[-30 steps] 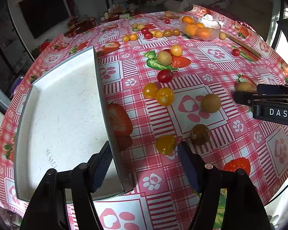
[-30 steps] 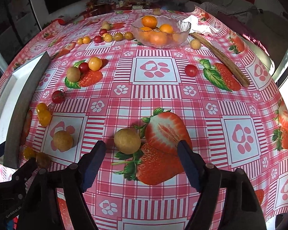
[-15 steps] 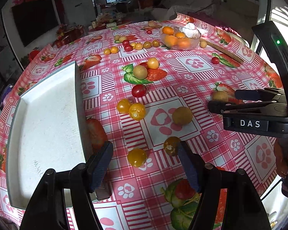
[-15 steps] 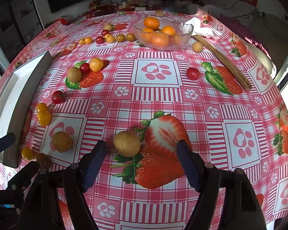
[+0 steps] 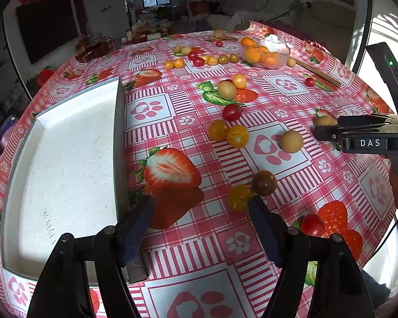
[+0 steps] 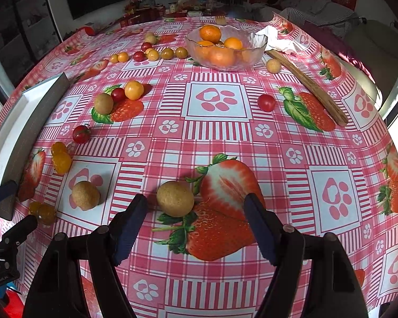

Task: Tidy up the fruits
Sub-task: 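Grasp a yellow cherry tomato with the left tool while the right tool grasps a tan round fruit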

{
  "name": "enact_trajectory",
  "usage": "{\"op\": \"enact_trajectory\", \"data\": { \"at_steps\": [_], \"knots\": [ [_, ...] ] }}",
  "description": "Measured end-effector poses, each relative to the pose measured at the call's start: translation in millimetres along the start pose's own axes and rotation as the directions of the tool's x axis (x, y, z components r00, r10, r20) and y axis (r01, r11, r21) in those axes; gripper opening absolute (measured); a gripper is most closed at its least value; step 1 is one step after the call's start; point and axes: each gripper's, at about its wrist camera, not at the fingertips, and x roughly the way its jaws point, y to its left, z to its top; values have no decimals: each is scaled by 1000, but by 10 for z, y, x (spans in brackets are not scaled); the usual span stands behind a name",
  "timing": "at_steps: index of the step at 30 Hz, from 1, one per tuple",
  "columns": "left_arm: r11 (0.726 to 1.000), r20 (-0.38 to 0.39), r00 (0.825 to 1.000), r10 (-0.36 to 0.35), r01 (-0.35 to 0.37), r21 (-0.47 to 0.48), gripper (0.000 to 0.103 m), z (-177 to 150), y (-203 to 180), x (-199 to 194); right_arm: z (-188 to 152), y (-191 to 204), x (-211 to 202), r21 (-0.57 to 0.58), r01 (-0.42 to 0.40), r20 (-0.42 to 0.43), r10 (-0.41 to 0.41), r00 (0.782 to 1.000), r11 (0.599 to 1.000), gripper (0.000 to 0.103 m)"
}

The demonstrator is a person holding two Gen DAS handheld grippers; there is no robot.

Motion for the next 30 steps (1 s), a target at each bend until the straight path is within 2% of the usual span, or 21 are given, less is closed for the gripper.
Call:
{"op": "enact_trajectory", "data": {
  "at_steps": [2, 6, 8, 10, 11, 12, 13, 14, 15, 17, 18, 23, 30],
  "knots": [
    [1000, 6, 1000, 3, -4, 12, 76, 7, -52, -23, 1, 7, 2, -1, 2, 1, -2, 1000, 1000, 78],
    [999, -41, 999, 18, -16, 47, 76, -8, -228, 108, 7, 10, 6, -4, 6, -1, -6, 1000, 1000, 78],
    [1000, -39, 999, 6, -5, 24, 76, -10, -252, 133, 5, 5, 5, -5, 3, -1, -3, 1000, 1000, 78],
    [1000, -44, 999, -1, 1, 2, 70, 12, -270, 148, 1, 3, 6, -5, 3, 1, -3, 1000, 1000, 78],
    [1000, -44, 999, -11, 10, -8, 61, 23, -280, 151, 2, 2, 5, -5, 4, 2, -4, 1000, 1000, 77],
    [1000, -46, 999, -23, 23, -19, 53, 35, -291, 155, 2, 1, 3, -4, 11, 4, -11, 1000, 1000, 73],
    [999, -46, 998, -30, 29, -26, 50, 46, -307, 157, 1, -2, -3, -4, 16, 8, -16, 1000, 1000, 68],
    [999, -45, 999, -28, 27, -28, 44, 52, -328, 159, 4, -6, -15, -3, 14, 17, -14, 1000, 1000, 55],
    [999, -42, 998, -40, 39, -28, 34, 51, -348, 155, 6, -14, -28, 2, 12, 22, -12, 1000, 1000, 40],
    [999, -38, 998, -43, 42, -23, 27, 48, -389, 146, 13, -56, -42, 25, 1, 23, -2, 1000, 1000, 29],
    [998, -35, 998, -51, 50, -24, 23, 42, -397, 139, 16, -84, -44, 40, -14, 21, 13, 1000, 999, 29],
    [987, -29, 992, -127, 123, -106, 23, -1, -307, 73, -11, -192, -100, 105, -99, 13, 98, 995, 990, 29],
    [981, 24, 991, -129, 131, -145, 23, 3, -194, -158, -23, -98, -230, 88, -146, 19, 145, 989, 985, 29]
  ]
}}
